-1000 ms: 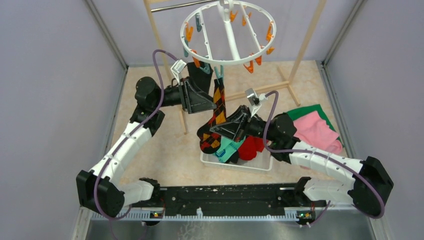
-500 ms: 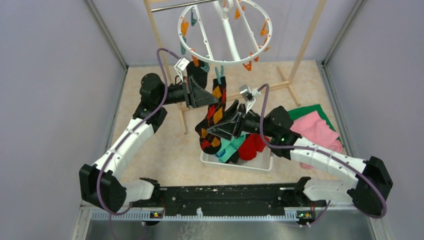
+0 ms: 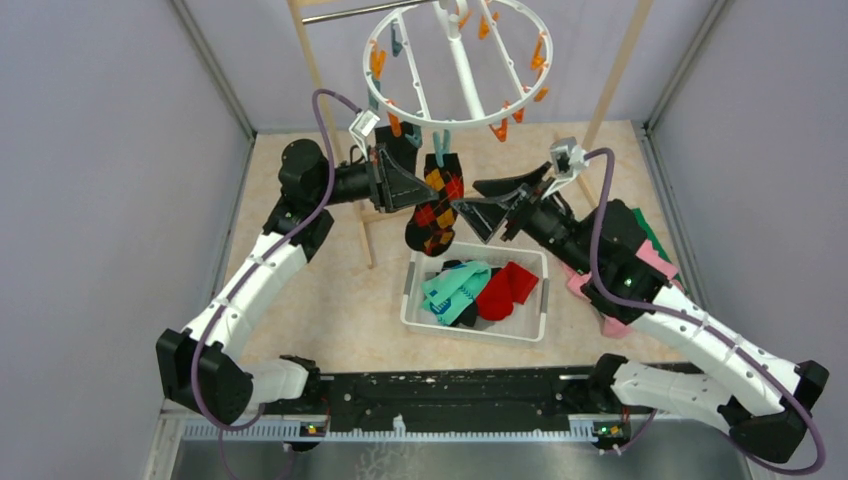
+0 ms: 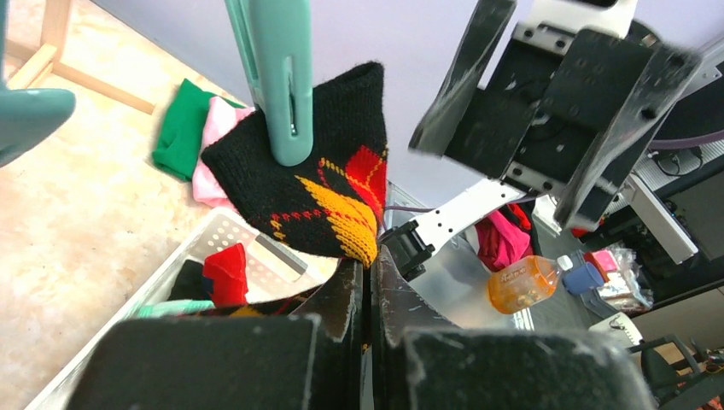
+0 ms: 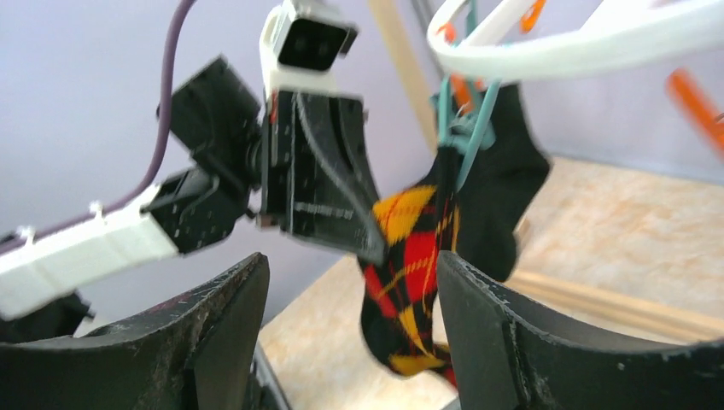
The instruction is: Remove the socks clipped to the hanger
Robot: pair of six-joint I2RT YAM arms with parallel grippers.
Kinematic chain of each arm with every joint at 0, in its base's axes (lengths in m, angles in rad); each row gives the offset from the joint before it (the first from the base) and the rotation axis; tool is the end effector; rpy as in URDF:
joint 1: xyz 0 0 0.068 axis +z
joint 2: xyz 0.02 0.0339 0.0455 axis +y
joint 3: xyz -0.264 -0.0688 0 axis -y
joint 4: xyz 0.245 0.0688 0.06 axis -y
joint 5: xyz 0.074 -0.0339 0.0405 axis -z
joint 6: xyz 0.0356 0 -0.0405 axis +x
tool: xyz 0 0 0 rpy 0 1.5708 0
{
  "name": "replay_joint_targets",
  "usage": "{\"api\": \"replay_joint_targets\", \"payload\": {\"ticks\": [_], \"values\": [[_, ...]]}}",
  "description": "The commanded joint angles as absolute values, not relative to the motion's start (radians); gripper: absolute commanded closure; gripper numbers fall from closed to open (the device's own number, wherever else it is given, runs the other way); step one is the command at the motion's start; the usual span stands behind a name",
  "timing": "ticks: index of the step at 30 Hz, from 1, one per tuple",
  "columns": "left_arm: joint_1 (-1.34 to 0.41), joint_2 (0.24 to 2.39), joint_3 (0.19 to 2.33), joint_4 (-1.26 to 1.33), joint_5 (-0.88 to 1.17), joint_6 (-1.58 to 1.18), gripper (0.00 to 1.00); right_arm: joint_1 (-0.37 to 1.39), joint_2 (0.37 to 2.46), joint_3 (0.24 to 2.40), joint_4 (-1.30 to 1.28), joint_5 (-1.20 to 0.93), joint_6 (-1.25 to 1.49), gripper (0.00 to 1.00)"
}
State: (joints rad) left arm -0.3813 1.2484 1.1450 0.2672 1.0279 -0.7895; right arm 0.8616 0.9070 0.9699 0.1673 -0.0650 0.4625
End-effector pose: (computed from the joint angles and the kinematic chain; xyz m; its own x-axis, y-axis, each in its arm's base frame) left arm 0.2461 -0.1315 0.4134 -0.5866 -0.1600 -0.7939 0.7950 0.0732 -0.6022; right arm 0.1316 0.1569 0.4217 -0.2233 0.4235 -0.8779 -0.7809 0.4614 0.4212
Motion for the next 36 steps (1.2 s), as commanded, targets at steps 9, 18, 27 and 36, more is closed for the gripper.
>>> {"api": "replay_joint_targets", "payload": {"ticks": [9, 18, 27, 36], "values": [[-0.398, 1.252, 1.196, 0.244, 1.009, -0.733, 1.0, 0.872, 1.147, 1.274, 0.11, 0.154, 0.413, 0.34], [-0.4, 1.251, 1.201, 0.247, 1.008, -0.738, 1.0, 0.866, 1.254, 1.367, 0.07, 0.154, 0.361, 0.32], [-0.4, 1.243, 1.196, 0.24, 1.003, -0.735, 1.0, 0.826, 1.308, 1.413, 0.116, 0.102, 0.316, 0.46], [-0.4, 1.243, 1.195, 0.236, 1.003, -0.73, 1.0, 0.792, 1.346, 1.418, 0.157, 0.064, 0.341, 0.6]]}}
